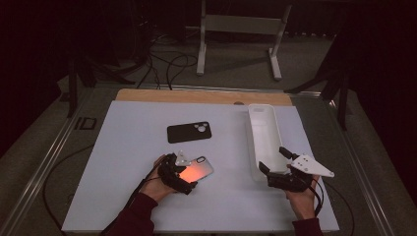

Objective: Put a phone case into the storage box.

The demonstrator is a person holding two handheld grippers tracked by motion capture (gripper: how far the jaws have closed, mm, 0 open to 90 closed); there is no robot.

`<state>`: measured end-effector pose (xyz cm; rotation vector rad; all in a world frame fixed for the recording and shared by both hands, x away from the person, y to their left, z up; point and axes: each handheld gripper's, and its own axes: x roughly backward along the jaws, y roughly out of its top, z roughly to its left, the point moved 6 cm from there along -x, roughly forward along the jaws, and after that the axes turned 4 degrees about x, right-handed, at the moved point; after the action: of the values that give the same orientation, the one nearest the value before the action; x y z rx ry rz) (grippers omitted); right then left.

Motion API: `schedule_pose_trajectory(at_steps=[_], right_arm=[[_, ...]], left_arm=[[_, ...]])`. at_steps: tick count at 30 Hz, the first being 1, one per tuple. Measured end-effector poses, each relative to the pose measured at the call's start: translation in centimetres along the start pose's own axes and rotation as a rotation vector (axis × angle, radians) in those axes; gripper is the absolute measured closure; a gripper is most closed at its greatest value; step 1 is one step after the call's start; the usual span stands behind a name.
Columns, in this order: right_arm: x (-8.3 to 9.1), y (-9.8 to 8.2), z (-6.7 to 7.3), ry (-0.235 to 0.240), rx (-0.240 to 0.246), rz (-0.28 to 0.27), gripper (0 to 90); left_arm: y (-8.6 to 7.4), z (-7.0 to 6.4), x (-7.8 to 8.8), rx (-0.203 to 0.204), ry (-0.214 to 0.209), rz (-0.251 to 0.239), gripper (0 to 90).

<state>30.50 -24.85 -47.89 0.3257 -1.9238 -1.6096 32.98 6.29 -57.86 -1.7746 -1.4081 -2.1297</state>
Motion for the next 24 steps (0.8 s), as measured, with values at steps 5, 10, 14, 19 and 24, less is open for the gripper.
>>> schedule_pose_trajectory(at_steps=[5, 10, 14, 19, 24], right_arm=[[0.1, 0.0, 0.0, -0.004, -0.002, -0.001, 8.8], [0.1, 0.1, -0.1, -0.007, -0.002, -0.004, 8.8], [0.0, 0.2, 0.2, -0.003, -0.002, -0.004, 8.8], [0.0, 0.3, 0.3, -0.001, 0.007, 0.001, 8.9], [0.1, 0.3, 0.1, -0.01, 0.0, 0.001, 8.9]], left_arm=[[0.0, -0.1, 0.1, 0.004, -0.002, 0.007, 8.1], [0.0, -0.1, 0.4, 0.002, -0.007, 0.011, 15.0], [0.0, -0.2, 0.4, -0.009, -0.004, 0.009, 15.7], [0.1, -0.2, 0.5, -0.017, 0.0, -0.004, 16.7], [0.5, 0.0, 1.1, -0.012, 0.028, -0.037, 16.8]])
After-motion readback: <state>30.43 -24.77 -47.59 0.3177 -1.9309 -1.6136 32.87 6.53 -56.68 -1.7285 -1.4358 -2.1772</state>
